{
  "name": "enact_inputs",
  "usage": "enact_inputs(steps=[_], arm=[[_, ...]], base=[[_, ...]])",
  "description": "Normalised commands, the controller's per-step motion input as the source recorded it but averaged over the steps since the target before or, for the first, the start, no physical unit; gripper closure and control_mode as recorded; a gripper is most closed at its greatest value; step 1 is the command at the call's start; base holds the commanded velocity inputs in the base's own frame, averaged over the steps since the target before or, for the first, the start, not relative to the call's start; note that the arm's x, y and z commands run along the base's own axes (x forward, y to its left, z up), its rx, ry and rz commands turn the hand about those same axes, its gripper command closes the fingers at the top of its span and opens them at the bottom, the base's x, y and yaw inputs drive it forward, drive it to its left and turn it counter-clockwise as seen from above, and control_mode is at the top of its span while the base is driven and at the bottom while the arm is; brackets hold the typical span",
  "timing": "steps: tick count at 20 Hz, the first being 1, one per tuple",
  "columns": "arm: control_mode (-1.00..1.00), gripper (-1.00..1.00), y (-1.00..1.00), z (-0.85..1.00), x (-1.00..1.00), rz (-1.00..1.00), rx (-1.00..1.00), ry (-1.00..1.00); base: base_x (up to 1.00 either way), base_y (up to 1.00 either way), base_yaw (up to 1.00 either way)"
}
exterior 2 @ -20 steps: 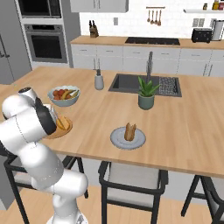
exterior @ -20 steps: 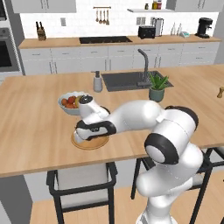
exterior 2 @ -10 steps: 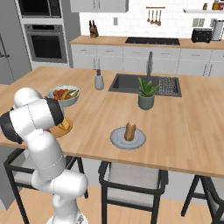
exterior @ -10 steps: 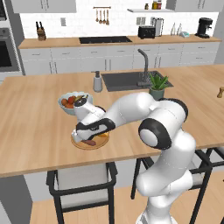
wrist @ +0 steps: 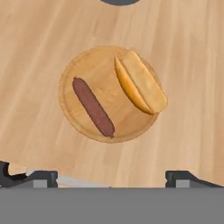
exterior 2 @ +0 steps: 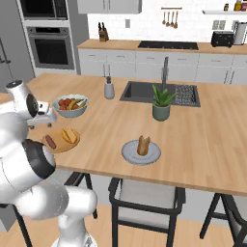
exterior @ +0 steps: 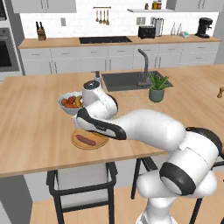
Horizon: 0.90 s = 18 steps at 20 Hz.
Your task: Place one bun and one sausage from the bowl on each plate.
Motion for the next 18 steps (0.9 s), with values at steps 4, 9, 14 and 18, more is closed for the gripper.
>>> enact_inputs(steps=[4, 9, 14, 18], arm=[[1.0, -1.0, -0.3, 0.34, -0.5, -0.09, 0.2, -0.15], [1.0, -1.0, 0.0, 0.0, 0.0, 0.0, 0.0, 0.0], [1.0, -1.0, 0.0, 0.0, 0.0, 0.0, 0.0, 0.0], [1.0, -1.0, 0.0, 0.0, 0.0, 0.0, 0.0, 0.0]], base=[[-0.5, -0.46, -0.1], [-1.0, -0.99, -0.28], [-0.89, -1.0, -0.36], [-0.16, -1.0, -0.42]])
